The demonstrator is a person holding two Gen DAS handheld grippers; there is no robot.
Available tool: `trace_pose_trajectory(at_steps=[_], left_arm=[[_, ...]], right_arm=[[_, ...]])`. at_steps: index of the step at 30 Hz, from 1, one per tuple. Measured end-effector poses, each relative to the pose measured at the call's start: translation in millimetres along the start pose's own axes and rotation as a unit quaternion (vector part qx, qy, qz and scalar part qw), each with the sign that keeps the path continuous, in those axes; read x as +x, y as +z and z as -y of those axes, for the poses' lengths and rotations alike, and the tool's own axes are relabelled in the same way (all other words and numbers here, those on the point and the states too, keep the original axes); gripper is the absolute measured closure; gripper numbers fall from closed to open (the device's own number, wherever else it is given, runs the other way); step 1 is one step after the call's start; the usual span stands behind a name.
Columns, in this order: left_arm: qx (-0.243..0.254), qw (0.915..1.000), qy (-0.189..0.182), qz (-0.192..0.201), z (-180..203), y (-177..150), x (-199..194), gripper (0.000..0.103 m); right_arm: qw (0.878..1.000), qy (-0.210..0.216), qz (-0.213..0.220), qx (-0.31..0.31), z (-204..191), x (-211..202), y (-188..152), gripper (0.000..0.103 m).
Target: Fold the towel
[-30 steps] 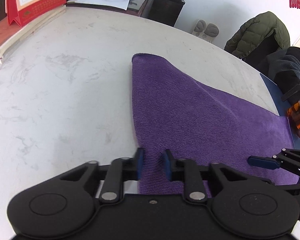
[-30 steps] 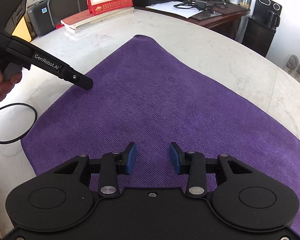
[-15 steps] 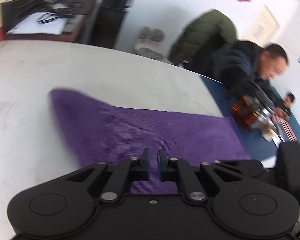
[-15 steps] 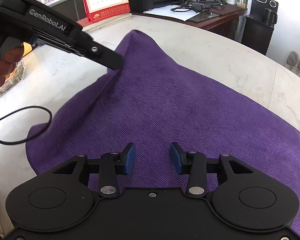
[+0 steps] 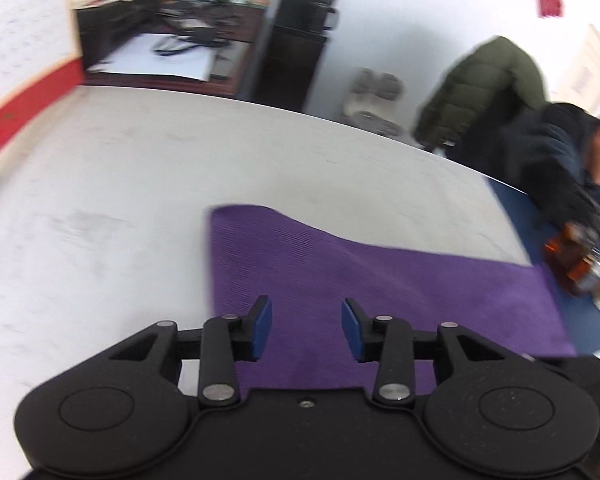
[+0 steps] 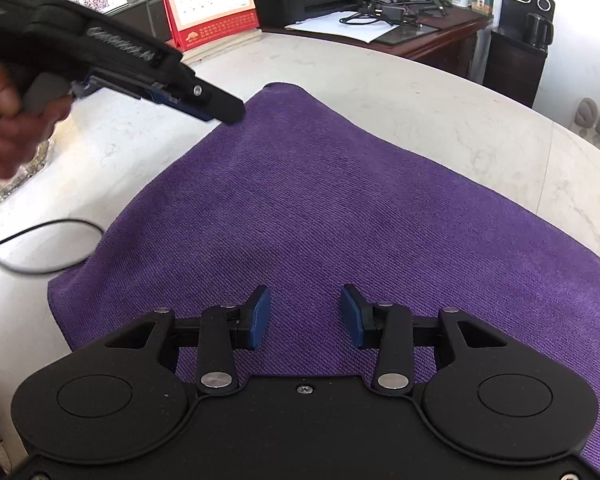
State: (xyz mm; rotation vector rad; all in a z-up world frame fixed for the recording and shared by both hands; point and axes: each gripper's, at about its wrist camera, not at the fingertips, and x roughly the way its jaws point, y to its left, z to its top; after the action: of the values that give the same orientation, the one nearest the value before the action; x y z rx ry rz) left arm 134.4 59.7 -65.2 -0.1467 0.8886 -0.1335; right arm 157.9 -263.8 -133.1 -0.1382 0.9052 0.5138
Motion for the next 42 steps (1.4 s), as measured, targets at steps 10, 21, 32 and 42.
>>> trace_pose_trajectory(at_steps=[10, 21, 32, 42], left_arm=[[0.014, 0.9988, 0.010, -0.045, -15, 13, 34, 0.063], [0.014, 0.9980, -0.015, -0.060, -20, 10, 40, 0.098], [-0.029, 0.9913, -0.122, -0.040, 0, 21, 19, 0.100], [0.027, 0.9760, -0.203, -0.075, 65, 11, 35, 0.099]], right_arm=[[1.000, 0.002, -0.002, 0.004, 0, 1, 2, 0.063], [1.000, 0.002, -0.001, 0.009, 0, -1, 1, 0.062], [1.000, 0.002, 0.001, 0.010, 0, -1, 0, 0.062], [1.000, 0.004, 0.004, 0.013, 0, 1, 1, 0.060]])
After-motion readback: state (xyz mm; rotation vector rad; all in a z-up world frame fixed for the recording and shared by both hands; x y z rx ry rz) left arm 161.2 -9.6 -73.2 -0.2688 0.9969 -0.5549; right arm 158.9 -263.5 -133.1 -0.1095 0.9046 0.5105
